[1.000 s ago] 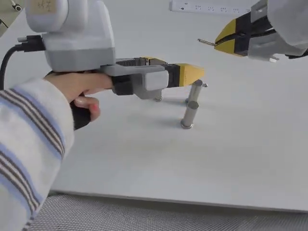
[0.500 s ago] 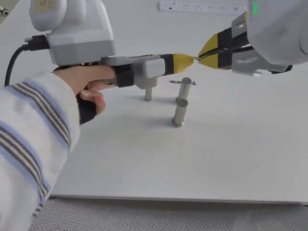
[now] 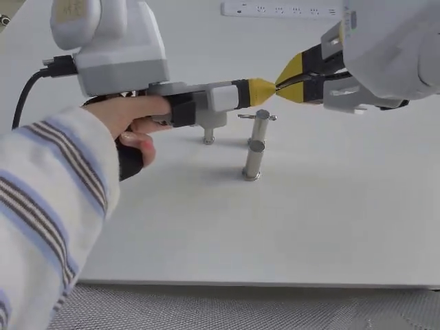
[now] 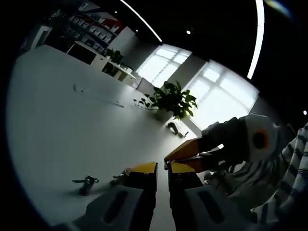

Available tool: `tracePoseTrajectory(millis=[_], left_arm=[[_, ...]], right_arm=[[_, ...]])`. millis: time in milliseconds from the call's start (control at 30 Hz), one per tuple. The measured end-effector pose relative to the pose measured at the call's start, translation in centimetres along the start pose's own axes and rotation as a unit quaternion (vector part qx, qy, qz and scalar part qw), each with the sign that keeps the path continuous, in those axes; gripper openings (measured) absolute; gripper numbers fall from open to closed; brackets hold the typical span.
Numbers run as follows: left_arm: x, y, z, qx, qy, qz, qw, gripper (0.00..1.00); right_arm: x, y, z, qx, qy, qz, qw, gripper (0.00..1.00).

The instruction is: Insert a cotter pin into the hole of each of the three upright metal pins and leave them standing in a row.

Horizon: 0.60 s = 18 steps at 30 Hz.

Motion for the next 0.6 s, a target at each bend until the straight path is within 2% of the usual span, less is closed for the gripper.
tracePoseTrajectory(millis=[133,233,300,333,400,500,600], left_arm=[[-0.20,-0.16,-0.02,0.003,-0.013,-0.012,0.9998,0.00],[-0.20,-0.20,-0.25,0.004,-0.016,-0.008,0.9998,0.00],[-0.30,-0.22,-0.32,0.005,-0.018,-0.027,0.9995,0.00],[-0.42,-0.22,-0.26,0.004,-0.017,-0.027,0.9995,0.00],[-0.62,-0.16,-0.25,0.005,-0.014,-0.024,0.9996,0.00],[-0.83,-0.23,-0.15,0.015,-0.009,0.003,0.9998,0.00],[-0.72,-0.24,-0.04,0.022,-0.005,0.003,0.9997,0.00]], right_arm=[[0.08,0.16,0.08,-0.002,0.002,-0.001,1.0000,0.00],[0.16,0.38,-0.03,-0.006,0.005,0.000,1.0000,0.00],[0.16,0.41,-0.05,-0.008,0.005,0.001,1.0000,0.00],[0.13,0.44,-0.06,-0.009,0.004,0.002,0.9999,0.00],[0.14,0.48,-0.05,-0.010,0.004,0.004,0.9999,0.00],[0.28,0.50,-0.01,-0.009,0.010,0.005,0.9999,0.00],[0.47,0.47,0.08,-0.007,0.014,0.004,0.9999,0.00]])
Point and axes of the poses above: the centre of the closed fingertips' face, and the gripper's own axes: z roughly forward along the fingers, x roughly to its left, y roughly out of its top, the point moved 10 cm from there along -z, roughly backward along the fingers, and after that the axes turned 8 degrees about x, right-handed, at the moved point
